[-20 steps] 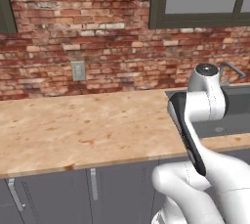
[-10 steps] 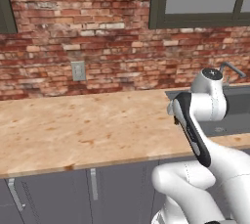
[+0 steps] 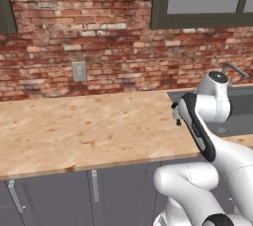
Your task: Locate and retrieve the dish brush and dish brush from the cabinet. Place them next to the sink.
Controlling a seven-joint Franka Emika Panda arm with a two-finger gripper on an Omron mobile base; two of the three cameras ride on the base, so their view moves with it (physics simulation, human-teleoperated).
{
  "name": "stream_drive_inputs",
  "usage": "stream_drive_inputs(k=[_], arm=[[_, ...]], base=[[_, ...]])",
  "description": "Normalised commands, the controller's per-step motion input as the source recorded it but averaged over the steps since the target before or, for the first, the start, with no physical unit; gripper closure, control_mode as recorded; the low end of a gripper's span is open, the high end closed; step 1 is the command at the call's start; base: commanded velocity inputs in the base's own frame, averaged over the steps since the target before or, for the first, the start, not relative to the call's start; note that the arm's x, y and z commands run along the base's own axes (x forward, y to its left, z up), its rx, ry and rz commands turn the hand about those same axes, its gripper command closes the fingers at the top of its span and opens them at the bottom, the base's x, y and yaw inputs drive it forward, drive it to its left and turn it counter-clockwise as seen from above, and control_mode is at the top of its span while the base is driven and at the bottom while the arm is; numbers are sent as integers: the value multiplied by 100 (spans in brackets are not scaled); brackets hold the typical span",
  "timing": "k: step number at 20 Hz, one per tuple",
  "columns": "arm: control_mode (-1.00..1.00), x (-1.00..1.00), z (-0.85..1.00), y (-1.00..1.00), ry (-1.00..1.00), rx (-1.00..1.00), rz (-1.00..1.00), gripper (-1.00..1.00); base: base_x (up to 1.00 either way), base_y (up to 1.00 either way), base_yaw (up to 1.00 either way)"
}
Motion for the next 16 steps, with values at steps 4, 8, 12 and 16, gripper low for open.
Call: stream_drive_inputs(k=[4, 8, 12, 16], arm=[[-100, 2, -26, -5, -3, -2, 8, 100], [-100, 13, -13, 0, -4, 2, 4, 100], [-100, 28, -27, -5, 0, 0, 7, 100], [-100, 39, -26, -14, 9, -7, 4, 100]], base=[[0, 0, 0], [0, 0, 0], [0, 0, 0], [0, 0, 0]])
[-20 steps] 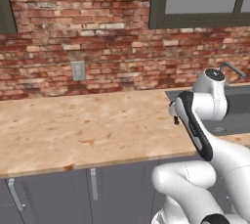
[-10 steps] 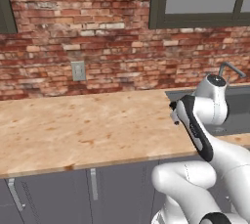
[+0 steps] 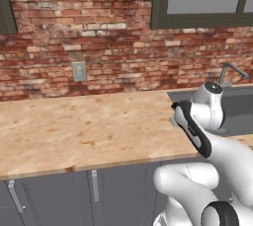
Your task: Locate and retrieve the dish brush and dish brush from the cabinet. Place them next to the sink.
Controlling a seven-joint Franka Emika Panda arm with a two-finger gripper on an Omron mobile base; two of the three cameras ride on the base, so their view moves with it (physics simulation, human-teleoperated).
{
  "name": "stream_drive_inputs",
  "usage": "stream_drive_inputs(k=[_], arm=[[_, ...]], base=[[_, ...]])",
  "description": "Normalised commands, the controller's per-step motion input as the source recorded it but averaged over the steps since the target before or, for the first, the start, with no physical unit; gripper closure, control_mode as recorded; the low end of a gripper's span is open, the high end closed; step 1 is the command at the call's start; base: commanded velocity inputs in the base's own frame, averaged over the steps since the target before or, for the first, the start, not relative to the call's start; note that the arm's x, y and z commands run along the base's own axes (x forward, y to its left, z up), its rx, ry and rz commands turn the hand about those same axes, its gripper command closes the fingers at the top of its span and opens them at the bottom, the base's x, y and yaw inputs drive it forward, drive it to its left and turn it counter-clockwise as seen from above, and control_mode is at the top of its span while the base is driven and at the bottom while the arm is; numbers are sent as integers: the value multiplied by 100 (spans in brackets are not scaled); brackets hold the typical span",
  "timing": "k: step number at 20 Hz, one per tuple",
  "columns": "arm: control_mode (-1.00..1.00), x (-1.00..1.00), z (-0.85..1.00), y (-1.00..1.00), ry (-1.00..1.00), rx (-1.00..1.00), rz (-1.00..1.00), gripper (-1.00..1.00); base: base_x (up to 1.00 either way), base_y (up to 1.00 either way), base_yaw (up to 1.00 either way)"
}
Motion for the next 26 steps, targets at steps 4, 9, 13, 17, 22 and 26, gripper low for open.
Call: stream_drive_inputs(k=[4, 9, 13, 17, 22, 26], arm=[[-100, 35, -21, -19, 11, -9, 3, 100], [-100, 30, -30, -13, 4, -5, 2, 100], [-100, 24, -36, -10, 0, -1, 2, 100], [-100, 19, -33, -9, 0, 0, 2, 100], [-100, 11, -22, -2, 2, 0, 1, 100], [-100, 5, -11, 0, 5, 0, 1, 100]], base=[[0, 0, 0], [0, 0, 0], [0, 0, 0], [0, 0, 0], [0, 0, 0], [0, 0, 0]])
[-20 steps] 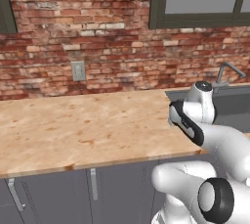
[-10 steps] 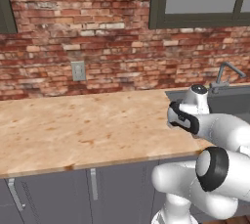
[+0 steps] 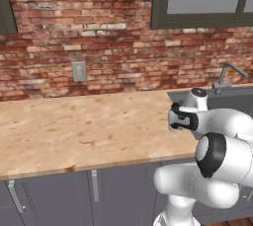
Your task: Locate and retrieve the dish brush and dish brush from the cabinet. Place them next to the sink.
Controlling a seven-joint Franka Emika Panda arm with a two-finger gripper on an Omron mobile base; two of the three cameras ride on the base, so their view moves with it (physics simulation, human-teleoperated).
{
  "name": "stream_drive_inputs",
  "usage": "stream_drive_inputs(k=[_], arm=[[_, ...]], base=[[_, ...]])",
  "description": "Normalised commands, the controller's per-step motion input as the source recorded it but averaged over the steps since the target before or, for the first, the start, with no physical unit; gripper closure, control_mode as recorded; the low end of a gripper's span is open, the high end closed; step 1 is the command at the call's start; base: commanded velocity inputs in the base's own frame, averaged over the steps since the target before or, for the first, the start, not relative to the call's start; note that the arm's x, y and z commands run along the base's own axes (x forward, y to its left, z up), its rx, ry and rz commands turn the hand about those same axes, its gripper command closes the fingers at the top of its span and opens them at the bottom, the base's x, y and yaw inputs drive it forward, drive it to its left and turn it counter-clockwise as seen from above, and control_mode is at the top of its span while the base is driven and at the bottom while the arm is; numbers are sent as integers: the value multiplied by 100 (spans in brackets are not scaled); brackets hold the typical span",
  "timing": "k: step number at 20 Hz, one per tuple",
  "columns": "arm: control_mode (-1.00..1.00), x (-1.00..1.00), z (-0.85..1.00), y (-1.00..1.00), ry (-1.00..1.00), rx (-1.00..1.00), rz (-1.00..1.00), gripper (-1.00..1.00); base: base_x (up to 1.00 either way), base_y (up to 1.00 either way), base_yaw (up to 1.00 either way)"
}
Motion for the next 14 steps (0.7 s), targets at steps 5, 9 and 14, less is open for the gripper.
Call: stream_drive_inputs(k=[5, 9, 14], arm=[[-100, 7, -18, 0, 2, 1, 1, 100], [-100, 9, -15, 0, 1, 0, 1, 100], [-100, 5, -17, 0, 0, 1, 1, 100]], base=[[0, 0, 0], [0, 0, 0], [0, 0, 0]])
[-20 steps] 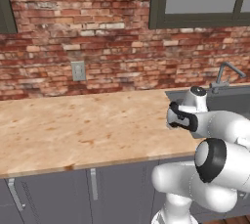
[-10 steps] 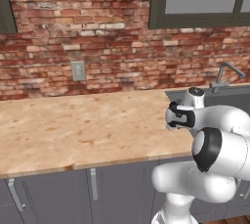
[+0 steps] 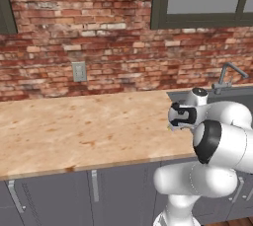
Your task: Locate and retrieve the dish brush and dish brush from the cabinet. Place them next to the sink.
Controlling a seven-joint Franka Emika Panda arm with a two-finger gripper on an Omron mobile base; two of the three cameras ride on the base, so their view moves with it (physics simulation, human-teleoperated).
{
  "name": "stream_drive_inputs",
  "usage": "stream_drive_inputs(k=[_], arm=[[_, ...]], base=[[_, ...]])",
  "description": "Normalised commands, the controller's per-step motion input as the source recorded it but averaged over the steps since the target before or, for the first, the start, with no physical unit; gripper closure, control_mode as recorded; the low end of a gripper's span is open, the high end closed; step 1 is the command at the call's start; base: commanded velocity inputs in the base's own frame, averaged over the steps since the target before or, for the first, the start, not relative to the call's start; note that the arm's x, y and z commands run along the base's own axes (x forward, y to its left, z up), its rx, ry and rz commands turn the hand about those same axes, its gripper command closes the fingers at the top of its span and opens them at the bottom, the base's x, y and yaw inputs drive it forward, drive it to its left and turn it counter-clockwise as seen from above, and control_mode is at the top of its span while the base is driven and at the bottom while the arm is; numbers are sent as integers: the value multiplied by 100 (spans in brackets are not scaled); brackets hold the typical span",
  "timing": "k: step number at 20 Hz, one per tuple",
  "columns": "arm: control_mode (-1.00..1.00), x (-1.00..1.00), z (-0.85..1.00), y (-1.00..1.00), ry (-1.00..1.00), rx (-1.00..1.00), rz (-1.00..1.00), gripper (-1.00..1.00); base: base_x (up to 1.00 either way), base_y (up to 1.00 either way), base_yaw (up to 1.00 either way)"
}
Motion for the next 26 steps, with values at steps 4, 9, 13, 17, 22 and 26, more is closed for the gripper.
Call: stream_drive_inputs(k=[4, 9, 13, 17, 22, 26], arm=[[-100, 3, -18, 0, 0, 2, 1, -100], [-100, 3, -20, 0, 0, 2, 1, -100], [-100, 2, -19, 0, 0, 2, 1, -100], [-100, 4, -9, -2, 0, 1, 0, -100], [-100, 9, 33, -8, 6, -1, 0, -100], [-100, -28, 62, -2, 3, 3, 0, -100]], base=[[0, 0, 0], [0, 0, 0], [0, 0, 0], [0, 0, 0], [0, 0, 0], [0, 0, 0]])
